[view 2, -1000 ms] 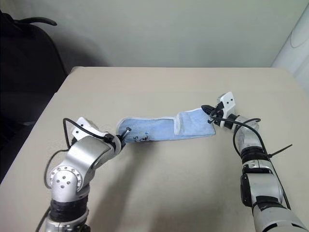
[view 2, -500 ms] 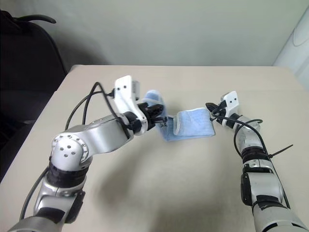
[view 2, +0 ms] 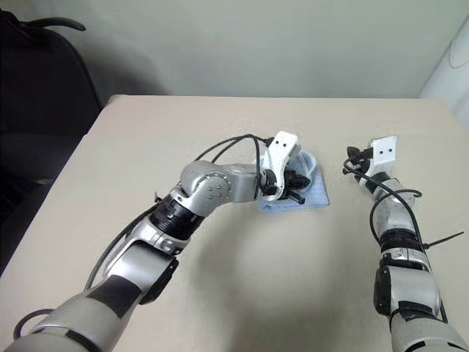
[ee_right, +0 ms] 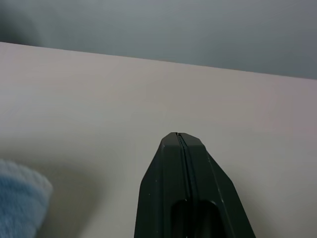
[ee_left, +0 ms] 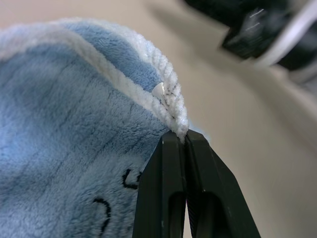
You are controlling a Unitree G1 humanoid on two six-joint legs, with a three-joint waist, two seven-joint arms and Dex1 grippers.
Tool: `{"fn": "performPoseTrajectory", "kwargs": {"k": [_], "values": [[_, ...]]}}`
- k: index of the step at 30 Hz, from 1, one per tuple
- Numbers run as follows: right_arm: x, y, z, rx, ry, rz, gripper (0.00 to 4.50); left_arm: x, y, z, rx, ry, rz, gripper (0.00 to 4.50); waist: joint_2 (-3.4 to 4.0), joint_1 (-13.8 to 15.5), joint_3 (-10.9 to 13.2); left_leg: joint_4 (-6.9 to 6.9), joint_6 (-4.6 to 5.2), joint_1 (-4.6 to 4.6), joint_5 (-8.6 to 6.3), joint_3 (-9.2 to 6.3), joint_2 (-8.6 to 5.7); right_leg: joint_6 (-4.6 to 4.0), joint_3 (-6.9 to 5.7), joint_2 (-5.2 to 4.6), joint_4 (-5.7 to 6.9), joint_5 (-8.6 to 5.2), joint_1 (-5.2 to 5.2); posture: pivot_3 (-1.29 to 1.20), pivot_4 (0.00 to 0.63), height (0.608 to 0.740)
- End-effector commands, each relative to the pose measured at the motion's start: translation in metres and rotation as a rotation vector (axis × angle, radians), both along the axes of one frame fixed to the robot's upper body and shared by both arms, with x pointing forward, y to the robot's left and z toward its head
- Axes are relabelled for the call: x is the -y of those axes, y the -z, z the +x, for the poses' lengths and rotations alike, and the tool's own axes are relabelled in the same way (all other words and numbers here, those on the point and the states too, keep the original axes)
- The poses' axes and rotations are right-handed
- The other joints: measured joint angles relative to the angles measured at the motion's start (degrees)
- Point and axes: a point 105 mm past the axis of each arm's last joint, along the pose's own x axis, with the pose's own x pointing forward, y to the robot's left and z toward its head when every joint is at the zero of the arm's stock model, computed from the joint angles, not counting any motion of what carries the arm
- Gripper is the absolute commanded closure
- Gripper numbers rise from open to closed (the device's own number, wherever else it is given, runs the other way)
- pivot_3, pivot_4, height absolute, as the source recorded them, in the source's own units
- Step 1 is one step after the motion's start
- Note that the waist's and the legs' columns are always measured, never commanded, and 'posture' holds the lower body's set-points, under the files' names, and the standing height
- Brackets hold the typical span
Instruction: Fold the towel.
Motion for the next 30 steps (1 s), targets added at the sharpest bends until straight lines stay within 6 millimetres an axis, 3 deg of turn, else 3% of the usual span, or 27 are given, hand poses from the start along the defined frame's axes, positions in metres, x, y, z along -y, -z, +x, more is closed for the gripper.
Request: {"fn": "performPoseTrajectory", "kwargs": {"k": [1, 3, 8, 13, 14, 18, 19, 22, 27, 29, 30], "values": [[0.017, -0.021, -0.008, 0.08, 0.054, 0.007, 4.5, 0.011, -0.012, -0.001, 0.019, 0.056, -0.069, 4.0, 0.0, 0.0, 0.0, 0.02, 0.0, -0.01, 0.0, 0.0, 0.0, 0.01, 0.01, 0.0, 0.0, 0.0, -0.01, 0.0, 0.15, 0.74], [0.019, -0.021, -0.01, 0.078, 0.062, 0.008, 4.5, 0.013, -0.013, -0.003, -0.004, 0.074, -0.106, 3.53, 0.0, 0.0, 0.0, 0.02, 0.02, -0.01, -0.01, 0.0, 0.0, 0.04, 0.02, 0.0, 0.0, 0.0, 0.01, 0.0, 0.15, 0.74], [0.016, -0.021, -0.01, 0.072, 0.059, 0.007, 4.5, 0.011, -0.028, -0.004, -0.068, 0.068, -0.269, 1.78, 0.0, 0.0, 0.0, 0.11, 0.07, 0.01, -0.02, 0.02, 0.01, 0.12, 0.06, 0.0, 0.02, -0.01, 0.03, 0.0, 0.15, 0.74], [0.005, -0.024, -0.007, 0.068, 0.016, -0.003, 4.5, 0.001, -0.061, -0.01, -0.046, 0.071, -0.425, 0.09, 0.0, 0.0, 0.0, 0.39, 0.08, 0.01, -0.02, 0.02, 0.01, 0.13, 0.06, 0.0, 0.05, -0.01, 0.03, 0.0, 0.15, 0.74], [0.002, -0.026, -0.007, 0.069, -0.001, -0.003, 4.5, -0.006, -0.07, -0.008, -0.015, 0.057, -0.456, 0.03, 0.0, 0.0, 0.0, 0.42, 0.09, 0.01, -0.02, 0.02, 0.01, 0.13, 0.06, 0.0, 0.05, -0.01, 0.03, 0.0, 0.15, 0.74], [-0.024, -0.037, -0.012, 0.074, -0.152, -0.003, 4.5, -0.051, -0.095, 0.003, 0.238, -0.051, -0.385, 0.03, 0.07, -0.3, 0.0, 0.46, 0.1, 0.02, -0.01, 0.03, 0.02, 0.14, 0.07, 0.01, 0.05, -0.01, 0.0, 0.0, 0.15, 0.74], [-0.031, -0.04, -0.014, 0.074, -0.192, -0.002, 4.5, -0.062, -0.094, 0.005, 0.288, -0.081, -0.349, 0.03, 0.09, -0.5, -0.1, 0.45, 0.11, 0.03, 0.0, 0.03, 0.02, 0.14, 0.07, 0.02, 0.05, -0.01, -0.01, 0.0, 0.15, 0.74], [-0.052, -0.051, -0.017, 0.072, -0.292, -0.004, 4.5, -0.091, -0.084, 0.011, 0.402, -0.139, -0.27, 0.58, 0.12, -0.7, -0.1, 0.45, 0.11, 0.07, 0.0, 0.0, 0.04, 0.14, 0.07, 0.08, 0.05, -0.01, 0.03, 0.0, 0.15, 0.74], [-0.084, -0.058, -0.021, 0.043, -0.43, -0.001, 4.5, -0.1, -0.061, 0.01, 0.444, -0.113, -0.227, 2.36, 0.1, -0.3, -0.1, 0.49, 0.11, -0.04, 0.0, -0.18, 0.01, 0.14, -0.02, 0.07, 0.04, -0.01, 0.02, 0.0, 0.15, 0.74], [-0.092, -0.052, -0.021, 0.003, -0.461, -0.003, 4.5, -0.093, -0.058, 0.006, 0.425, -0.073, -0.268, 3.09, 0.09, -0.1, -0.1, 0.51, 0.11, -0.09, 0.0, -0.26, -0.03, 0.16, -0.04, 0.04, 0.03, 0.01, 0.02, 0.0, 0.15, 0.74], [-0.096, -0.045, -0.021, -0.026, -0.472, -0.009, 4.5, -0.09, -0.046, 0.009, 0.389, -0.076, -0.254, 3.4, 0.08, -0.1, -0.1, 0.51, 0.12, -0.09, 0.0, -0.27, -0.05, 0.17, -0.04, 0.02, 0.03, 0.01, 0.04, 0.0, 0.15, 0.74]]}}
